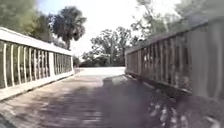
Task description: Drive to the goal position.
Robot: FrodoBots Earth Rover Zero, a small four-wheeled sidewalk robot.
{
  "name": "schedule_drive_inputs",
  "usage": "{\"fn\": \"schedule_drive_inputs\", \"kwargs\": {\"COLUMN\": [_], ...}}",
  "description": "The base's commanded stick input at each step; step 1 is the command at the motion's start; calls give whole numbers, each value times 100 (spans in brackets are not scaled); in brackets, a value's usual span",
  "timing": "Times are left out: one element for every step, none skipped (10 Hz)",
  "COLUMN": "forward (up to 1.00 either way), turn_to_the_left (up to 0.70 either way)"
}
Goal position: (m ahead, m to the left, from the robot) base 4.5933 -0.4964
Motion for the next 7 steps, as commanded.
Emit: {"fn": "schedule_drive_inputs", "kwargs": {"forward": [70, 70, 70, 70, 70, 70, 70], "turn_to_the_left": [0, 0, 0, 0, 0, 0, 0]}}
